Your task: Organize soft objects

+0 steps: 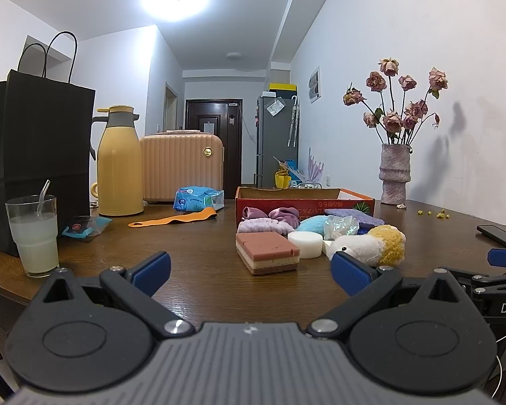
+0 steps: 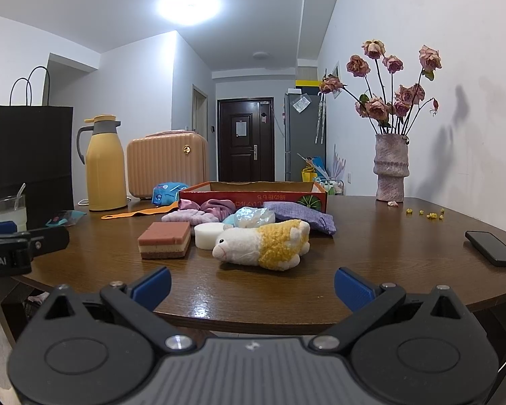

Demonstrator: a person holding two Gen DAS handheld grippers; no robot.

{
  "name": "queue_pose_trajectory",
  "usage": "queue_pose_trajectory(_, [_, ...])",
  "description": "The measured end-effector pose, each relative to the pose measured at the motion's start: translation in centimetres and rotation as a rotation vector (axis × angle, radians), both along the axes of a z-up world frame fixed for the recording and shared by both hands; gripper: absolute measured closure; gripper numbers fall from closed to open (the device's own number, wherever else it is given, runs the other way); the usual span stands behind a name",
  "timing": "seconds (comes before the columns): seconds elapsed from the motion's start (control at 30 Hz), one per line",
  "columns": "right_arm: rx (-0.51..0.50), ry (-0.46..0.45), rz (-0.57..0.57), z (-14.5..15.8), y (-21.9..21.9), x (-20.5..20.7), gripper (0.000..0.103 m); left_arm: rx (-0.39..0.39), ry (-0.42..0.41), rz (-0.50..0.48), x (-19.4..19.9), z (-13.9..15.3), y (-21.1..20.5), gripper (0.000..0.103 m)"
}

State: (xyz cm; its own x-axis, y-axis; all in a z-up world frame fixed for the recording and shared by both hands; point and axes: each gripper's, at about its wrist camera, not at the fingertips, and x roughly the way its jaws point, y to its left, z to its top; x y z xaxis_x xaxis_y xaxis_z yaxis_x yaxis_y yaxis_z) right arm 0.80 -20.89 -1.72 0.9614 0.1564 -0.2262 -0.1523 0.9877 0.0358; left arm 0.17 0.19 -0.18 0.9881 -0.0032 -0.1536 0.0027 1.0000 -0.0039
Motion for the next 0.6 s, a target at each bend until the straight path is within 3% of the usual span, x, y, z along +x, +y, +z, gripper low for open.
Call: queue_pose_trajectory(0.6, [0.001, 0.0, 0.0, 0.02, -0.04, -0.01, 0.0, 0.0, -0.001, -0.001, -0.05, 0.02, 0.01, 0.0])
